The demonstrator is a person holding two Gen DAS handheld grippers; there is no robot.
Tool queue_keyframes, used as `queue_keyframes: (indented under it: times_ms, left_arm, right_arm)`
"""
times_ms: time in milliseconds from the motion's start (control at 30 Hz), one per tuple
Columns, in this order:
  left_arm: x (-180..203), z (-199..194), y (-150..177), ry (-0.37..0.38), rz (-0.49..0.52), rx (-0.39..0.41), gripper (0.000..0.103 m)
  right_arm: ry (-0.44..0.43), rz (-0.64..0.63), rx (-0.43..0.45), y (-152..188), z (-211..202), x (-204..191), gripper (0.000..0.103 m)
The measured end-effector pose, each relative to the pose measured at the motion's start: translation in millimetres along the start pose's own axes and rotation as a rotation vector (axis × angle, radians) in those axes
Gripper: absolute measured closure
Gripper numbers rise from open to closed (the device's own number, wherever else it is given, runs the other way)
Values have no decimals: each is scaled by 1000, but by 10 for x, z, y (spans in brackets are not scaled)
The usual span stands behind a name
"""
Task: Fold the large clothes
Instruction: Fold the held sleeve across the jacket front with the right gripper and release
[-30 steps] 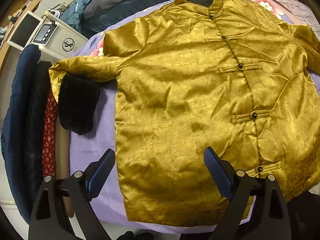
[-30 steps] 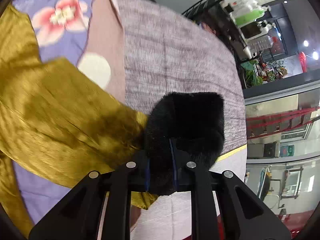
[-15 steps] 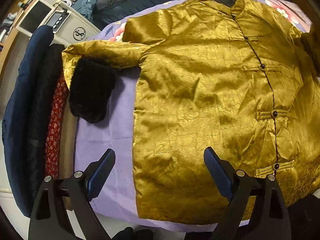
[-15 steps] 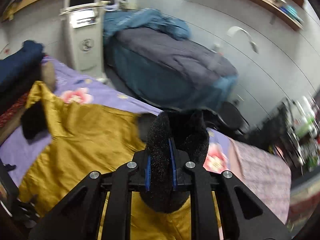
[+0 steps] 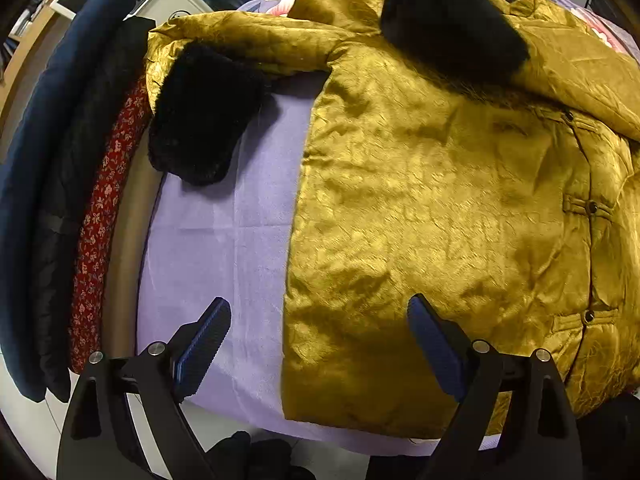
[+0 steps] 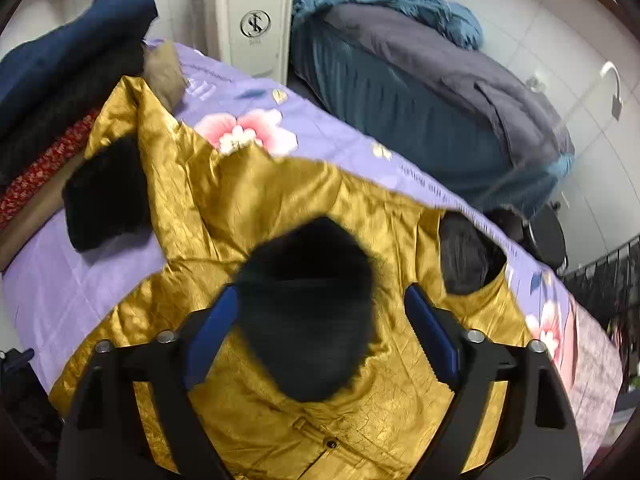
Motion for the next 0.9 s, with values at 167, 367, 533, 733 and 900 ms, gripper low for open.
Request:
queue_keyframes:
  times_ms: [167,367,533,733,900]
  left_arm:
    - [5,-26,-215,10,11,40,13]
    - [369,-212,-819,9,136,177,13]
    - [873,-388,-1366,40,246,298,16]
    - [1414,42,-1750,20,321,203,16]
    - [1418,492,-1885,64,231,55,6]
  right_arm:
    - [45,66,9,343,-105,387,18]
    - [105,290,-171,1158,141,1273,18]
    - [89,413,-229,1680,202,1645,18]
    - [101,477,-319,1985,406,1782,18]
    - [97,475,-344,2057,565,1768,18]
Point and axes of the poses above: each gripper's, at about its wrist camera, not at the fingertips, and z roughly the way its jaws point, x to its right, y to its underside, the point moved 2 cm from there along z, roughly the way its jaws point, and after that the axes turned 2 degrees about -z, right-handed, at the moved point
